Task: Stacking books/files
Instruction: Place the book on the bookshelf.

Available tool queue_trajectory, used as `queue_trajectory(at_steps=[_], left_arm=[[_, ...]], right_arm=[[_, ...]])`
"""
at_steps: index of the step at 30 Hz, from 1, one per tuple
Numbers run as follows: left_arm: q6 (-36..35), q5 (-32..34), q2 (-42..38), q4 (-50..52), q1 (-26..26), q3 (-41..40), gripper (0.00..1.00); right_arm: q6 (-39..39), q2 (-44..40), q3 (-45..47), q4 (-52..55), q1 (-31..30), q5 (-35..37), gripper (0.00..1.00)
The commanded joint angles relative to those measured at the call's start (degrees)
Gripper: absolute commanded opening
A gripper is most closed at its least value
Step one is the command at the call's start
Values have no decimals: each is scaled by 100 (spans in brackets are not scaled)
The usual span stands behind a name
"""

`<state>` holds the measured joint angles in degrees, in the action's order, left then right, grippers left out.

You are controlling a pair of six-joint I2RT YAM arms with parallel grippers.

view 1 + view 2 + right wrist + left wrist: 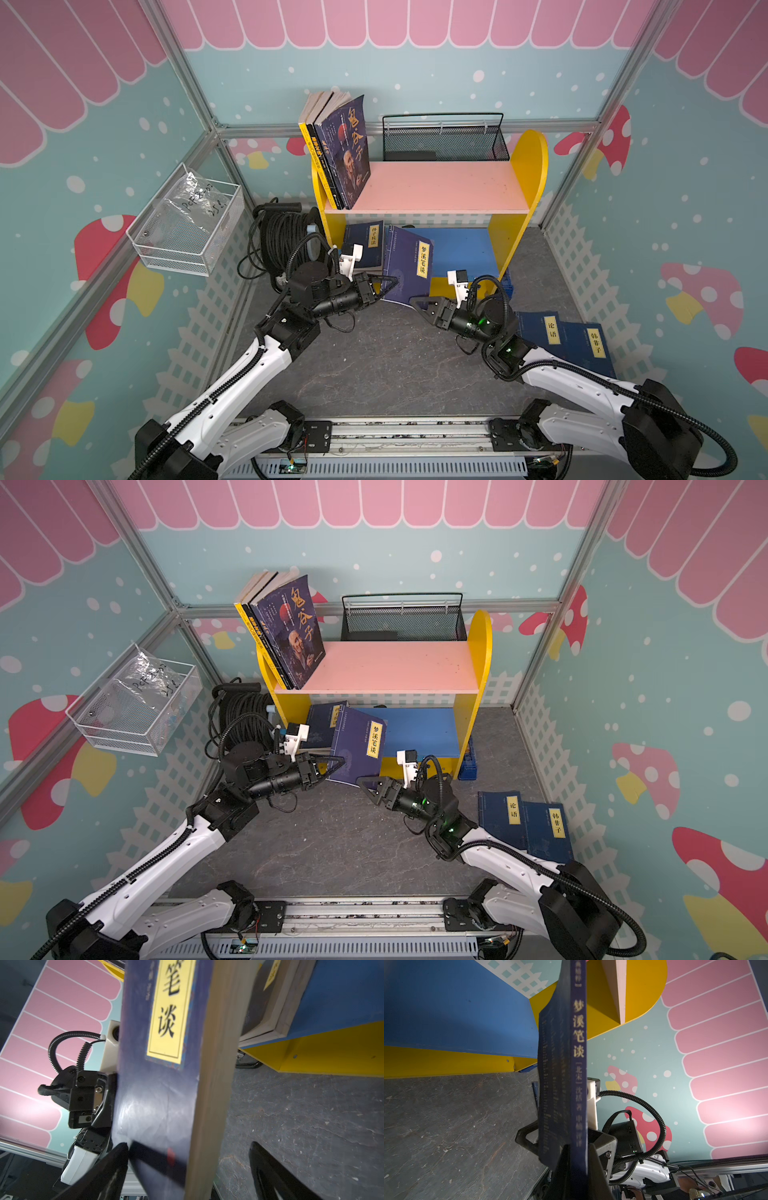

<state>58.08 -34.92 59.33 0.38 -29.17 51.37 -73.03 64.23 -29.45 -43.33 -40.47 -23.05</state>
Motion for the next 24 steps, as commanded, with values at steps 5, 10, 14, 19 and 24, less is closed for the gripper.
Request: queue_trajectory(at_steps=[5, 10, 14, 19, 24], left_arm=[[296, -95, -286, -566, -1, -75, 0], [260, -43, -377, -414, -1, -82, 0], [178, -15, -415, -226, 10, -97, 0], [114, -35, -396, -144, 19, -77, 0], [72, -24, -346, -125, 35, -40, 0]], right_arm=[[-486, 379, 302, -2109, 125, -276, 96], [-725, 521, 340, -2623, 135, -262, 90], [-827, 515, 356, -2701, 131, -228, 82], [-918, 507, 352, -2699, 129, -184, 69], [-1050, 612, 303, -2789, 129, -231, 54]])
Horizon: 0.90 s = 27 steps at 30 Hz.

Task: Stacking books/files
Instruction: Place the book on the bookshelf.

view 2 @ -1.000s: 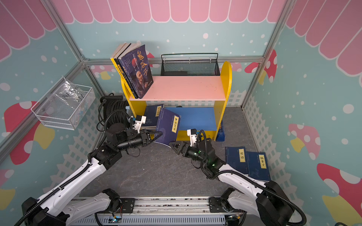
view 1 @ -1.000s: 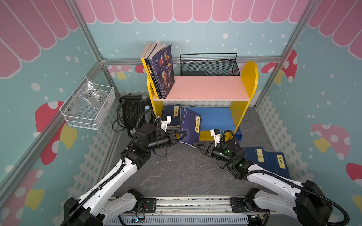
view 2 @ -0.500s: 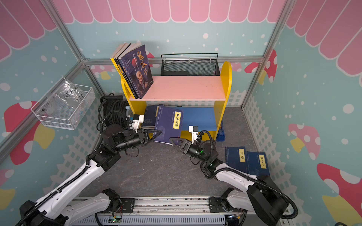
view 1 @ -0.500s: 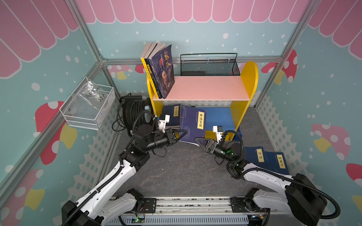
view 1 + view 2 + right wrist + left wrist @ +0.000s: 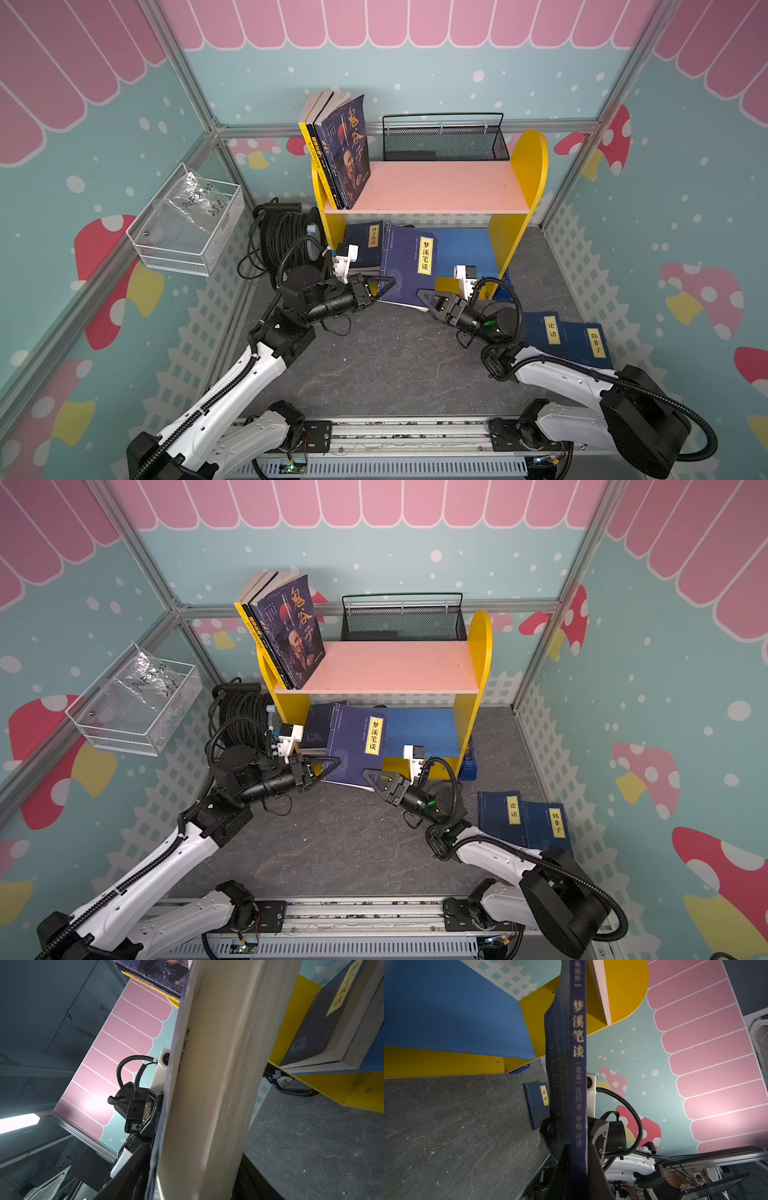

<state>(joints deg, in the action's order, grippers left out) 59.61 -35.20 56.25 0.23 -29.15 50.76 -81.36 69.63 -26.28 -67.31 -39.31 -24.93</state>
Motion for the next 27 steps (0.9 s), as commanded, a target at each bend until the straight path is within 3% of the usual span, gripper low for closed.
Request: queue_trajectory(at_steps=[1, 8, 13, 22, 24, 27], left_arm=[[-103, -2, -20, -113, 36, 29, 0], [-490, 68, 61, 427, 74, 271, 0], [-624, 118, 104, 633, 78, 340, 0], [-859, 224, 147, 986, 146, 548, 0], [-905, 264, 150, 1071, 155, 578, 7], [-1057, 420, 145, 1397, 185, 688, 29]], right_arm=[[-222, 106, -36, -422, 18, -62, 49], [-343, 300, -26, -559, 15, -61, 23], [-353, 417, -126, -551, 19, -77, 13], [-461, 618, -194, -540, 19, -93, 4], [-576, 655, -168, -524, 28, 23, 0], [-685, 700, -132, -515, 43, 173, 0]])
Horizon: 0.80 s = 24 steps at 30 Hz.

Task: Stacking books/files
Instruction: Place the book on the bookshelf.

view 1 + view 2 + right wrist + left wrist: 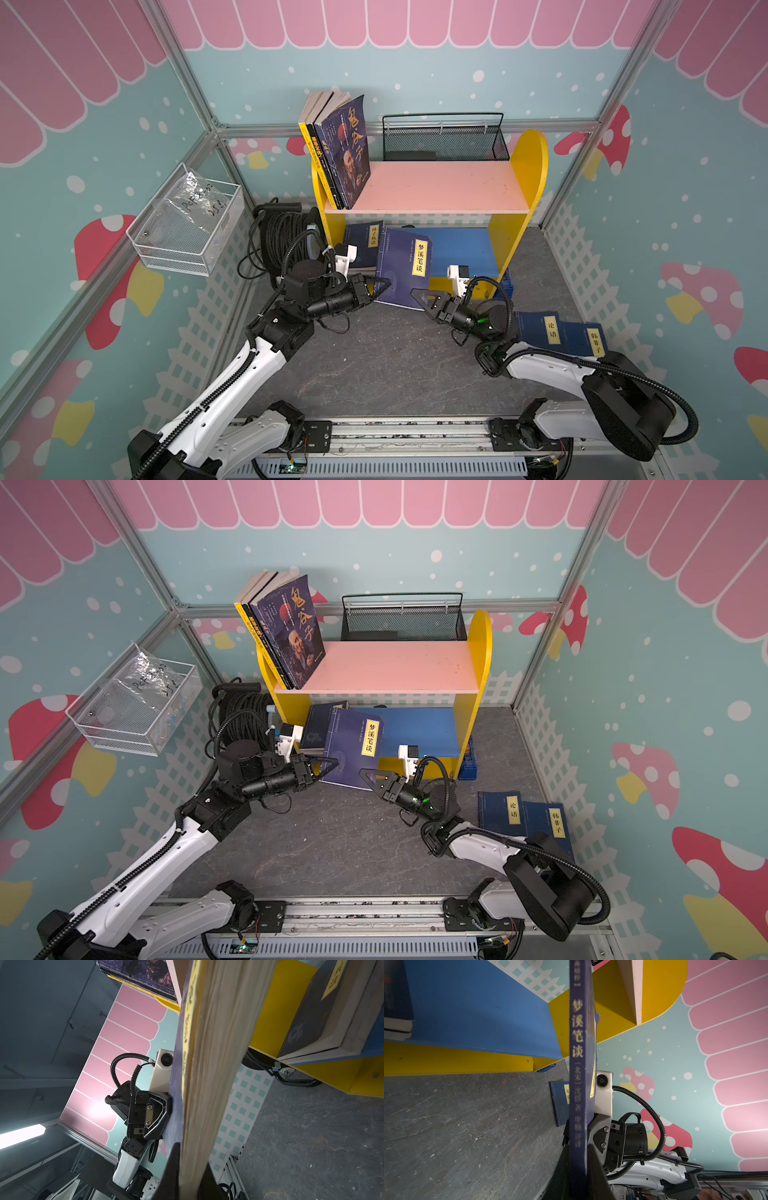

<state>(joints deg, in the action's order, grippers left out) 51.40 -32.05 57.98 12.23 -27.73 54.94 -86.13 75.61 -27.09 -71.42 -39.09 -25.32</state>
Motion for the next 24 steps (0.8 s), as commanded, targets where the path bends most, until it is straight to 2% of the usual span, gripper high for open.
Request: queue_trajectory(at_steps=[1, 2, 4, 7, 11, 13, 15, 18, 24], left_arm=[[-292, 171, -32, 332, 47, 332, 43], [-355, 244, -52, 489, 61, 389, 53], [-479, 428, -91, 816, 96, 498, 67], [-673, 788, -225, 1392, 198, 711, 80], [-950, 1205, -496, 2094, 398, 958, 97], [-1217, 1634, -656, 2667, 603, 1169, 99], [-1521, 2402, -777, 3316, 663, 1404, 99], [-1799, 3575, -978, 4205, 681, 1784, 99], [-1743, 4673, -1646, 4608, 682, 1894, 99]], right_arm=[[-233, 127, -59, -92, 37, 245, 0], [-246, 137, -74, -78, 55, 263, 0], [-244, 162, -132, 10, 86, 273, 0], [-132, 199, -329, 354, 154, 248, 0], [340, 342, -961, 1405, 198, 101, 0], [765, 518, -1512, 2174, 201, 4, 0], [1106, 742, -2057, 2755, 207, -58, 0], [1326, 1143, -2625, 2929, 252, -170, 0], [1549, 2139, -3761, 3332, 301, -352, 0]])
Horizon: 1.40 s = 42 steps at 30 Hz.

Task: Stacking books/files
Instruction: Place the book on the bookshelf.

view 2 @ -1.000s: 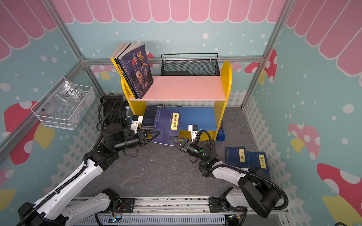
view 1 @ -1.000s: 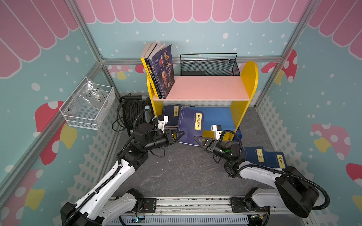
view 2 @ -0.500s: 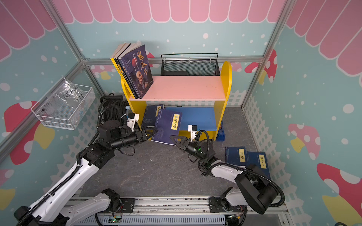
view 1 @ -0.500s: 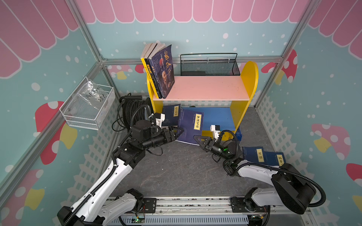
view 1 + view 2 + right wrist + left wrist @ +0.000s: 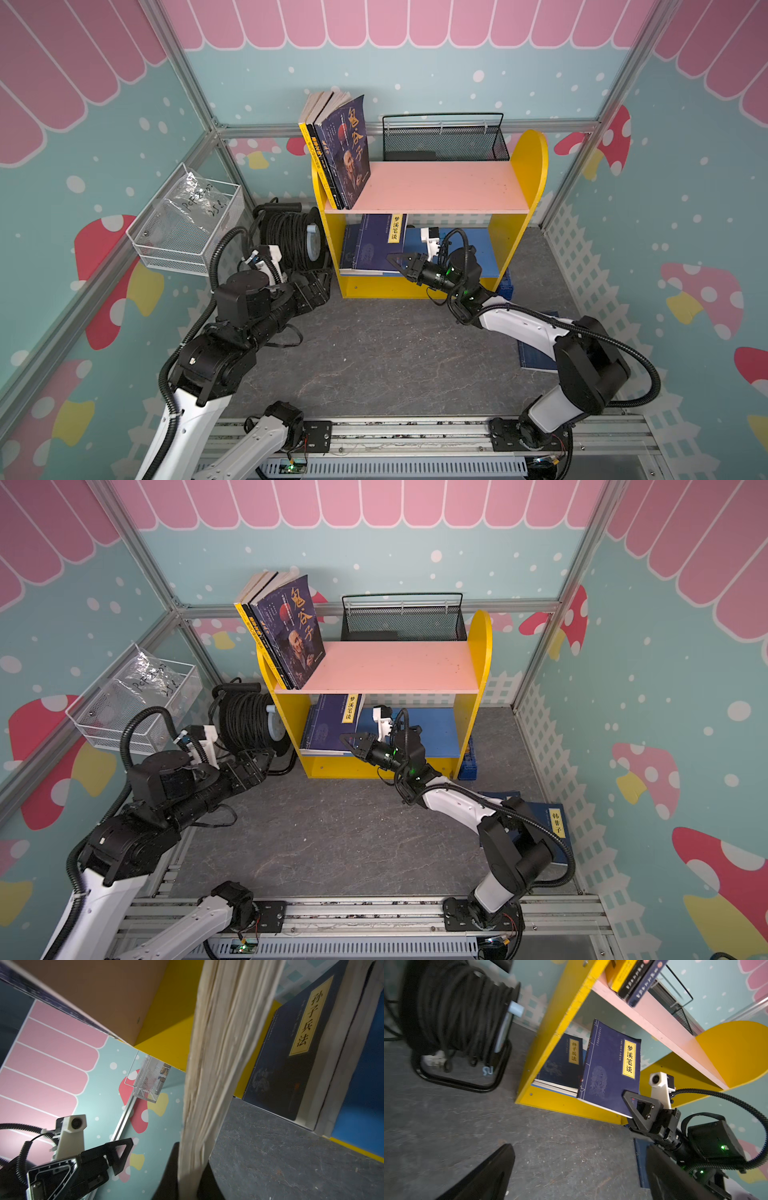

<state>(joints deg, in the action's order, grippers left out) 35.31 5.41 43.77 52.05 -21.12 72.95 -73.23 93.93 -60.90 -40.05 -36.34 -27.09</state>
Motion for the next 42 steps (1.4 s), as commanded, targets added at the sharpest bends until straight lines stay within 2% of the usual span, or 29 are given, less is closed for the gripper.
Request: queue_trajectory(at_steps=[1, 7, 11, 21, 42], left_arm=[[-62, 1080, -351, 634, 22, 89, 99], [284, 1531, -1049, 626, 28, 4, 99], [453, 1651, -1425, 718, 23, -88, 99], [623, 2245, -1942, 954, 20, -130, 99], [697, 2086, -1852, 842, 17, -354, 99]], right_arm=[[287, 496, -603, 240, 28, -204, 0], [687, 1588, -2072, 1098, 33, -269, 0], [622, 2100, -2535, 1325, 30, -258, 0], [573, 2376, -2629, 1797, 35, -158, 0], [416, 2096, -2195, 1827, 31, -207, 0]])
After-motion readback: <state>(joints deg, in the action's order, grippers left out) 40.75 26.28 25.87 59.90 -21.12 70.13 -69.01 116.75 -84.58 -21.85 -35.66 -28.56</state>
